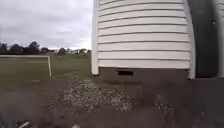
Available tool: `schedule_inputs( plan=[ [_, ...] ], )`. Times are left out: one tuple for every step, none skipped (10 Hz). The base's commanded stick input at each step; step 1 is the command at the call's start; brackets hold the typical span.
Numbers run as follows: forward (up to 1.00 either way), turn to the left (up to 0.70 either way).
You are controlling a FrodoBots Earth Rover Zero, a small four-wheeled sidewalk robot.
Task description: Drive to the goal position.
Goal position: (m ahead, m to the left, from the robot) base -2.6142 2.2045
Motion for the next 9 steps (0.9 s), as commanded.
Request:
schedule_inputs(
  plan=[
    [0.7, 0.01],
    [0.7, 0.01],
    [0.7, 0.01],
    [0.7, 0.01],
    [0.7, 0.01],
    [0.7, 0.01],
    [0.7, 0.01],
    [0.7, 0.01],
    [0.7, 0.01]
  ],
)
